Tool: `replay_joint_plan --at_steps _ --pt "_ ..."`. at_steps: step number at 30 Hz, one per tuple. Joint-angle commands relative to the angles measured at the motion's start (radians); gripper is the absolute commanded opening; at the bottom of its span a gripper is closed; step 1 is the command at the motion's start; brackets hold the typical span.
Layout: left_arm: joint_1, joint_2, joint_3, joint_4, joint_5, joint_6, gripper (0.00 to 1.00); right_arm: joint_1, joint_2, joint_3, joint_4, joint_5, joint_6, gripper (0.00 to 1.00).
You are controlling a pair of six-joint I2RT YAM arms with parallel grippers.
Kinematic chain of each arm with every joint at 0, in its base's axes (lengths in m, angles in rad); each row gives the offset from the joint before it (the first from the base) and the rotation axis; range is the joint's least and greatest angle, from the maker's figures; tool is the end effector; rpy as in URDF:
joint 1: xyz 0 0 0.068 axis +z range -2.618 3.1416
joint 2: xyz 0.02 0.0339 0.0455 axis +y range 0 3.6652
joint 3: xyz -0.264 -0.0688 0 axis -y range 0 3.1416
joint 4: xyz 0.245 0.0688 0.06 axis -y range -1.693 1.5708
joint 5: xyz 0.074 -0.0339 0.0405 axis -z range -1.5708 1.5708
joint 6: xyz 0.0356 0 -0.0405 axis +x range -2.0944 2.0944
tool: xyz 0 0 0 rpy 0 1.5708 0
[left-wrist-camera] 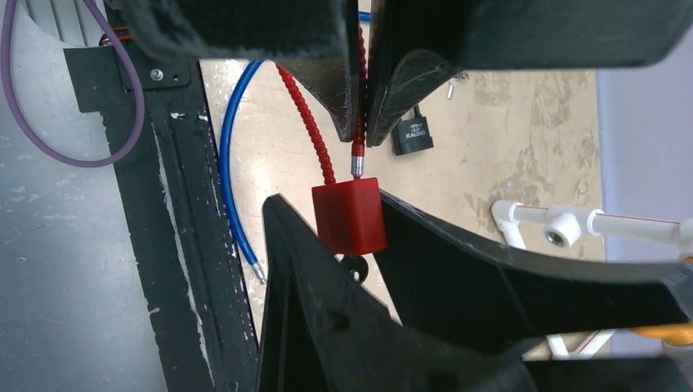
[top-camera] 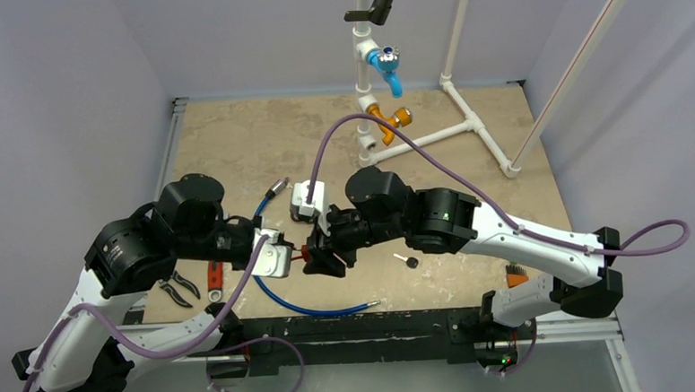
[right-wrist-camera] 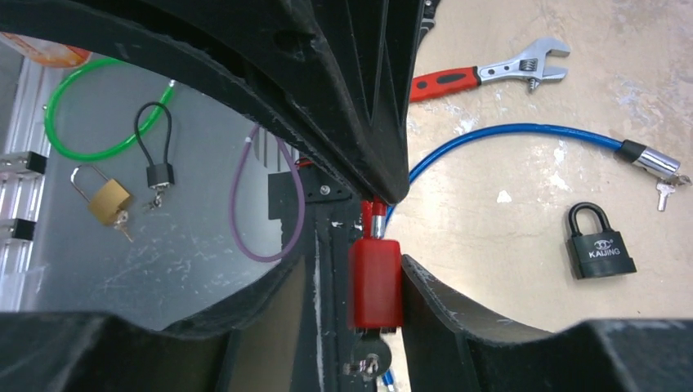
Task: Unlock with the key
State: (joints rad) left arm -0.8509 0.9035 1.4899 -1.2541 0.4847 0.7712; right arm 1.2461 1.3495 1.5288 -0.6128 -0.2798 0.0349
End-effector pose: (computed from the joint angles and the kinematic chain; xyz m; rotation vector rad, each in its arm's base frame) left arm 0.0603 -0.0939 0.4411 1.7724 1.3208 -0.5845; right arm 0.0834 0.2786 0.4283 -1.3854 1.6604 1.0657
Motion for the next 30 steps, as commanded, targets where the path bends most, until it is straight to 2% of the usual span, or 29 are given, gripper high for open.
replay_joint_plan --at_steps 1,5,9,13,19,21,22,23,24,25,27,28,30 --pt "0.007 0.009 0.056 0.043 0.041 0.011 0.0 0.016 0.006 0.029 0.01 0.057 -0.061 0.41" --pt "0.007 0.014 0.074 0.038 0.052 0.013 0.0 0.016 0.002 0.021 0.027 0.051 -0.056 0.29" --pt "0.007 0.015 0.086 0.032 0.067 0.011 0.0 0.016 -0.023 -0.019 0.078 0.078 -0.018 0.0" --pt "0.006 0.013 0.084 0.026 0.075 0.009 0.0 0.009 -0.117 -0.155 0.259 0.127 0.084 0.0" --pt "0.007 0.003 0.066 0.024 0.089 0.012 0.0 -0.042 -0.296 -0.506 0.753 0.164 0.344 0.0" --pt "0.007 0.006 0.071 0.022 0.106 0.0 0.0 -0.055 -0.315 -0.587 0.869 0.176 0.413 0.0" --pt "0.007 0.007 0.08 0.022 0.115 -0.002 0.06 -0.058 -0.314 -0.606 0.899 0.172 0.433 0.0" --pt "0.007 0.008 0.089 0.021 0.12 -0.003 0.16 -0.057 -0.309 -0.613 0.911 0.166 0.441 0.0" --pt "0.007 0.01 0.1 0.019 0.123 -0.002 0.21 -0.058 -0.303 -0.614 0.918 0.16 0.445 0.0" --pt "0.007 0.013 0.112 0.015 0.129 0.001 0.21 -0.058 -0.298 -0.614 0.923 0.158 0.447 0.0" --pt "0.007 0.013 0.125 0.014 0.127 0.009 0.05 -0.058 -0.297 -0.612 0.922 0.158 0.453 0.0" --pt "0.007 0.009 0.121 0.031 0.108 0.004 0.0 -0.059 -0.299 -0.607 0.91 0.16 0.449 0.0" --pt "0.007 -0.001 0.109 0.052 0.031 0.004 0.0 -0.062 -0.313 -0.603 0.888 0.169 0.443 0.0"
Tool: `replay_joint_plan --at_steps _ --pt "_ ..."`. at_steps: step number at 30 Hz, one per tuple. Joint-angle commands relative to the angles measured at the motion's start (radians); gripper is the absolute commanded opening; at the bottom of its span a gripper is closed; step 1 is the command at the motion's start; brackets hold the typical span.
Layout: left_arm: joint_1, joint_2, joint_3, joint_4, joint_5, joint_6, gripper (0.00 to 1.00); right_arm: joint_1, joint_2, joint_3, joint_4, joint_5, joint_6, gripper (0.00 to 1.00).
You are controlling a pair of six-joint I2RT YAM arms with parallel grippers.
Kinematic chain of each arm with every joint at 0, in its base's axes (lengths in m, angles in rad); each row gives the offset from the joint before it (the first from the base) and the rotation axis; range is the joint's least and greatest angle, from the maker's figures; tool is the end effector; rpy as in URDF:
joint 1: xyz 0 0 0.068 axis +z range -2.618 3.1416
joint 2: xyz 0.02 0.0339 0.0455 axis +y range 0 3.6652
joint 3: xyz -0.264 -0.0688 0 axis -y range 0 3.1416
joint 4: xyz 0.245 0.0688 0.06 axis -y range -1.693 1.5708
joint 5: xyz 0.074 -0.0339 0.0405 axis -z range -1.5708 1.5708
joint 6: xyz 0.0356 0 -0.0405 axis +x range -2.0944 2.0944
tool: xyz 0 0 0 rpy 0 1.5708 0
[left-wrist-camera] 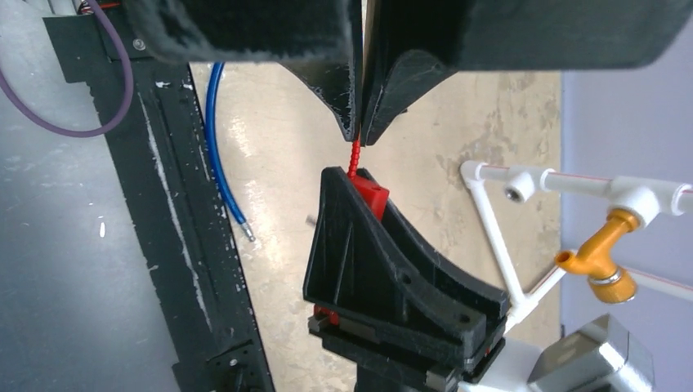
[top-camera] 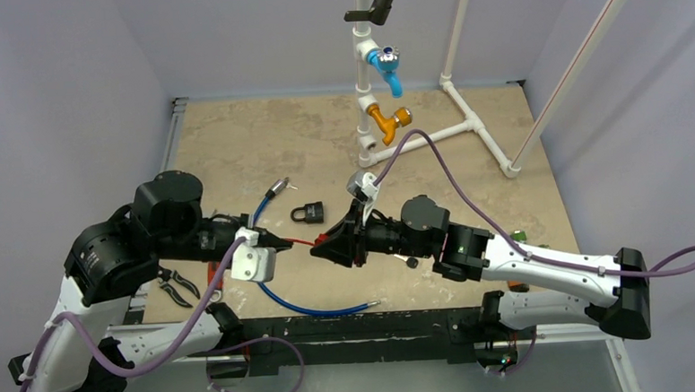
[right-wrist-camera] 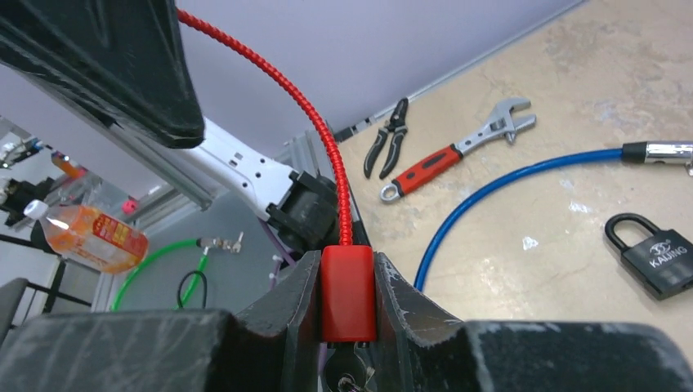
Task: Unlock with the key
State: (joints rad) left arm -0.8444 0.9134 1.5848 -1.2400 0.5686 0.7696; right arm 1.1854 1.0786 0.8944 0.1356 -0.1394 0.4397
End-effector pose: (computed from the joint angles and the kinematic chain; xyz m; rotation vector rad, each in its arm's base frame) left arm 0.0526 -0.0881 0.4659 1.7325 1.1983 -0.6500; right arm 0.0917 0.2393 0.3550 -0.7658 1.6299 1.3290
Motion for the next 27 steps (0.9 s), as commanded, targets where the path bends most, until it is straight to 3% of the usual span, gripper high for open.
replay_joint_plan --at_steps 1,4,7,9,14,17,22,27 --pt "0.001 -0.02 0.003 0.053 -0.089 0.011 0.0 -0.003 -0.049 0.035 0.118 0.04 0.033 0.0" --pt "0.001 -0.036 -0.017 0.11 -0.205 0.0 0.33 -0.013 -0.07 0.045 0.014 0.071 0.003 0.0" --pt "0.004 -0.032 0.007 0.173 -0.309 -0.034 0.82 -0.022 -0.079 0.037 -0.118 0.107 -0.027 0.0" --pt "0.007 -0.011 0.059 0.187 -0.379 -0.046 0.98 -0.027 -0.087 0.012 -0.184 0.12 -0.028 0.0" --pt "0.03 0.02 0.123 0.308 -0.671 -0.168 1.0 -0.037 -0.098 -0.06 -0.332 0.167 0.003 0.0" --pt "0.1 0.053 0.139 0.289 -0.756 -0.209 1.0 -0.06 -0.112 -0.103 -0.39 0.223 0.039 0.0" --pt "0.36 0.134 0.191 0.198 -0.624 -0.321 1.0 -0.163 -0.089 -0.155 -0.413 0.266 0.073 0.0" --pt "0.396 0.145 0.131 0.12 -0.573 -0.287 1.0 -0.218 -0.06 -0.155 -0.379 0.327 0.054 0.0"
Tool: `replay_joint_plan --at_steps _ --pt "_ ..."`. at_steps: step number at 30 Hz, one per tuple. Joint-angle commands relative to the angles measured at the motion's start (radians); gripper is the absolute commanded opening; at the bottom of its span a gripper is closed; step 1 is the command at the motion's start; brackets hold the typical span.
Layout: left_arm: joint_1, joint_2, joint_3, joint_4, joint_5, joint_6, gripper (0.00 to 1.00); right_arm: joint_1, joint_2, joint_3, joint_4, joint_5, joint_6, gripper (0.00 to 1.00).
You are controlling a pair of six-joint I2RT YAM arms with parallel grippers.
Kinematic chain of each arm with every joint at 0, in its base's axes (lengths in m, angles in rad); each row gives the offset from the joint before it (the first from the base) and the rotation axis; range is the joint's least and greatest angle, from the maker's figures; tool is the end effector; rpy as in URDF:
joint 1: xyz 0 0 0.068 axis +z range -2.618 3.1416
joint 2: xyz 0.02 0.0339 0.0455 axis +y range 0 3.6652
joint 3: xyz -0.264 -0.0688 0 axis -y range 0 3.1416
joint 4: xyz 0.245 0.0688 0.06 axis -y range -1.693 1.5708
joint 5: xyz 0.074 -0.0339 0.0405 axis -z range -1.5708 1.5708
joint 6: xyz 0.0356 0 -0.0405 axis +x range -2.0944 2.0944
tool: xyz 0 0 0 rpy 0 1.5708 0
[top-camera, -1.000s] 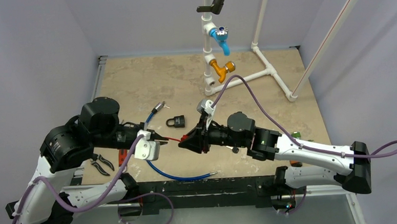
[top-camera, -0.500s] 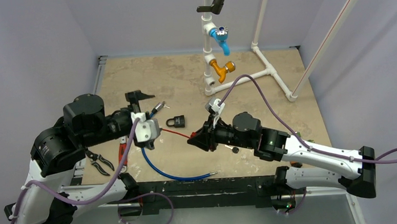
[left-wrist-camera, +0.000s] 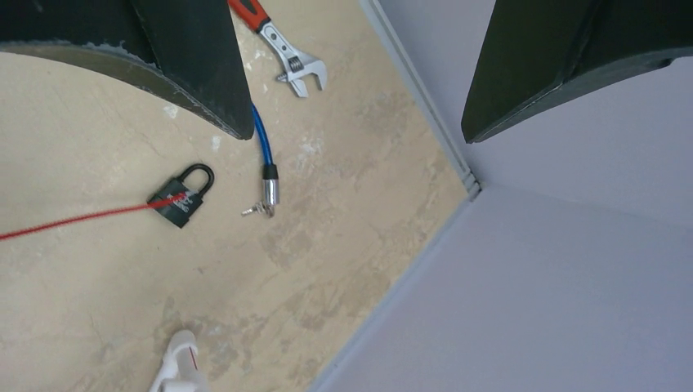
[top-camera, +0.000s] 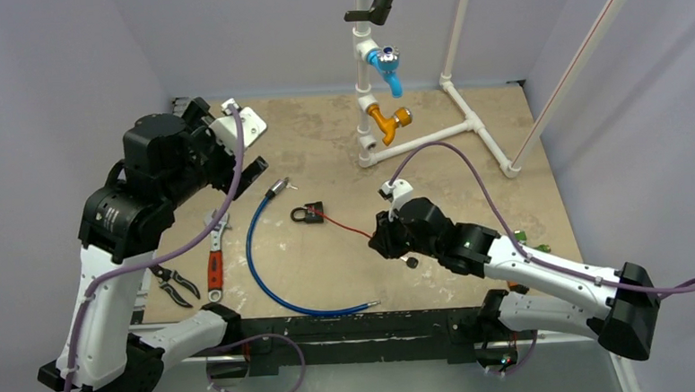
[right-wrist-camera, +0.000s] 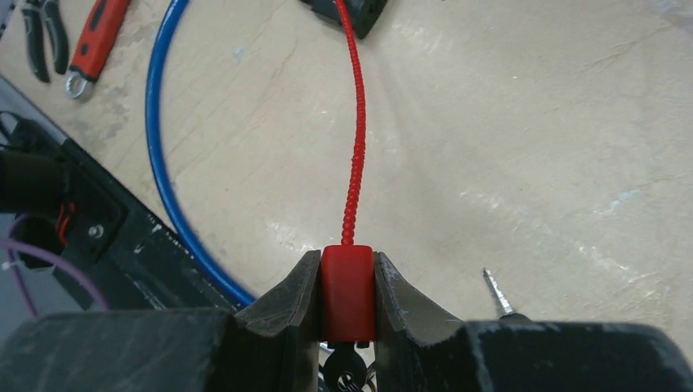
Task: Unlock with the key
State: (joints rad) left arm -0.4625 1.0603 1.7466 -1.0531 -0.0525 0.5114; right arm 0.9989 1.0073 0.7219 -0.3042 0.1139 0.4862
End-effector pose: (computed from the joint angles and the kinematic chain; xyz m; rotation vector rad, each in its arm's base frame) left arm 0.1304 -0.0629 0.5062 0.8758 1.7288 0.0834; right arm 0.1235 0.1844 0.2645 -0.5038 2.1921 0.7176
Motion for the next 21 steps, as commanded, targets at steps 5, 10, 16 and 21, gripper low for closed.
replay_joint_plan --at_steps 5,10,16,21 --pt "0.016 -0.007 -0.111 -0.115 0.083 -0.01 1.0 -0.091 0.043 0.005 0.094 0.143 0.032 0.0" --pt "0.016 -0.006 -0.237 -0.139 0.137 -0.011 1.0 -0.176 0.149 -0.018 0.168 0.195 0.055 0.0" --pt "0.016 0.019 -0.369 -0.137 0.162 -0.019 1.0 -0.237 0.317 0.006 0.211 0.236 0.067 0.0" --pt "0.017 0.007 -0.445 -0.107 0.194 -0.019 1.0 -0.238 0.417 0.008 0.193 0.214 0.098 0.08"
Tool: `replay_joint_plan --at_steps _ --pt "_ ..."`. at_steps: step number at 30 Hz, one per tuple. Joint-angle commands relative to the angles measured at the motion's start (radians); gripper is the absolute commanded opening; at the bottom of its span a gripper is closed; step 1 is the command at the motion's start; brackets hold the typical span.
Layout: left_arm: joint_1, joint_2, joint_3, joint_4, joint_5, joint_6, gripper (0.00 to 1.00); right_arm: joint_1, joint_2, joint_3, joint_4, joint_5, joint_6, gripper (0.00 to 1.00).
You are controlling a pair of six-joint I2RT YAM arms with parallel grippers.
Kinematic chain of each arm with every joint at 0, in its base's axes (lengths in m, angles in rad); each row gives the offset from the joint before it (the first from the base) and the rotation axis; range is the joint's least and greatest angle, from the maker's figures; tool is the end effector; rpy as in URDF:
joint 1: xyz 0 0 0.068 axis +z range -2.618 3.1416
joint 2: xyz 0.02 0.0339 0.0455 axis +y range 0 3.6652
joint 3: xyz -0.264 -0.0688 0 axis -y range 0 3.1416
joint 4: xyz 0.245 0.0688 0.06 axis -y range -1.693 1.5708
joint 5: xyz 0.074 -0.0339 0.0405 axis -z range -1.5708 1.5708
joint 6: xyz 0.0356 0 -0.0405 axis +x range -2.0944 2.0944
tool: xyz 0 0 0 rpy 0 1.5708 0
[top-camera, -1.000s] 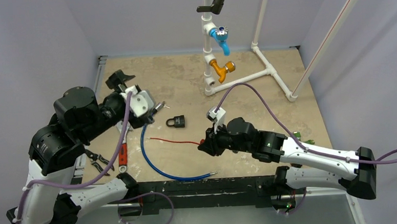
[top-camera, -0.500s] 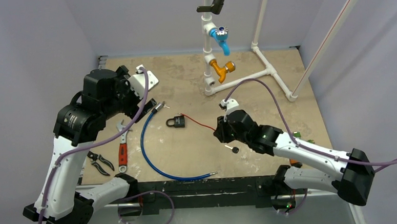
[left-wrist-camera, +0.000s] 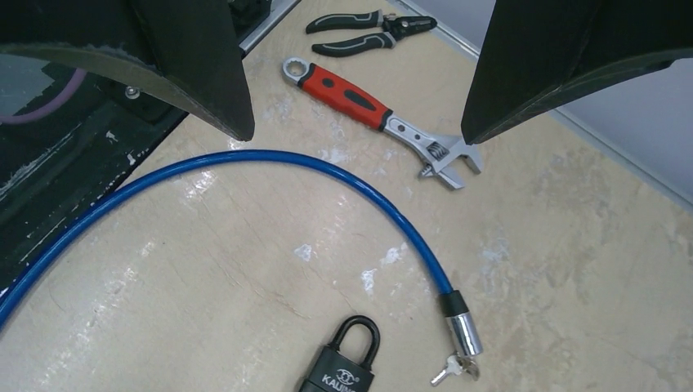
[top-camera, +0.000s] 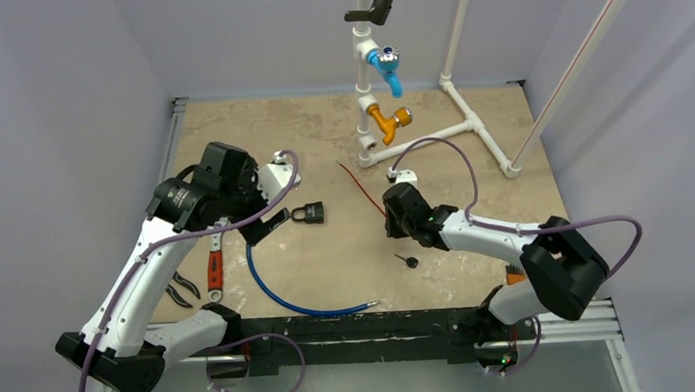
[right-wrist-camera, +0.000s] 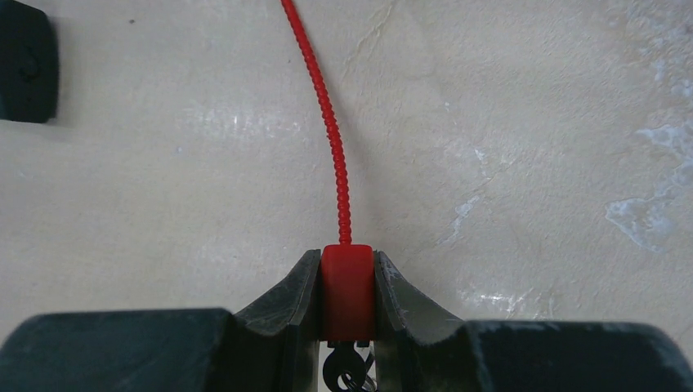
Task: Unlock with the key
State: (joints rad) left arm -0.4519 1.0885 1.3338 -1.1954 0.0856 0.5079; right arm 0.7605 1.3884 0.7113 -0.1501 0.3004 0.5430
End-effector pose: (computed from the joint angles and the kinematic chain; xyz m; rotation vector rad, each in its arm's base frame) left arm 0.1645 -0.0832 0.3760 1.1931 2.2173 -0.0852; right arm 0.2056 0.1811 0.1869 -0.1179 2.3645 0.2746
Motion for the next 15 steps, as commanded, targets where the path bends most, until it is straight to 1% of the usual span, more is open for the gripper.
replay_joint_plan --at_steps 1,2,3,6,7,8,10,13,15 --pt "0.006 -0.023 -0.043 0.046 0.066 -0.018 1.0 0.0 0.047 0.014 0.036 0.023 0.047 0.2" --pt "0.006 -0.027 -0.052 0.054 0.077 -0.019 1.0 0.0 0.055 0.012 0.029 0.019 0.055 0.34" --pt "0.006 -0.029 -0.061 0.059 0.086 -0.02 1.0 0.0 0.06 0.012 0.021 0.018 0.061 0.42" --pt "0.006 -0.032 -0.081 0.06 0.101 -0.025 1.0 -0.001 0.036 0.018 -0.011 0.039 0.083 0.64" --pt "0.005 -0.034 -0.087 0.06 0.102 -0.025 1.0 0.0 0.026 0.024 -0.028 0.054 0.088 0.68" --pt "0.005 -0.033 -0.093 0.058 0.102 -0.024 1.0 0.0 0.012 0.033 -0.049 0.064 0.092 0.72" --pt "0.006 -0.037 -0.101 0.051 0.102 -0.023 1.0 0.0 -0.029 0.053 -0.104 0.073 0.106 0.74" --pt "0.005 -0.045 -0.108 0.049 0.107 -0.024 1.0 0.0 -0.128 0.046 -0.184 0.102 0.143 0.72" --pt "0.005 -0.047 -0.11 0.039 0.117 -0.022 1.0 0.002 -0.202 0.001 -0.205 0.071 0.184 0.7"
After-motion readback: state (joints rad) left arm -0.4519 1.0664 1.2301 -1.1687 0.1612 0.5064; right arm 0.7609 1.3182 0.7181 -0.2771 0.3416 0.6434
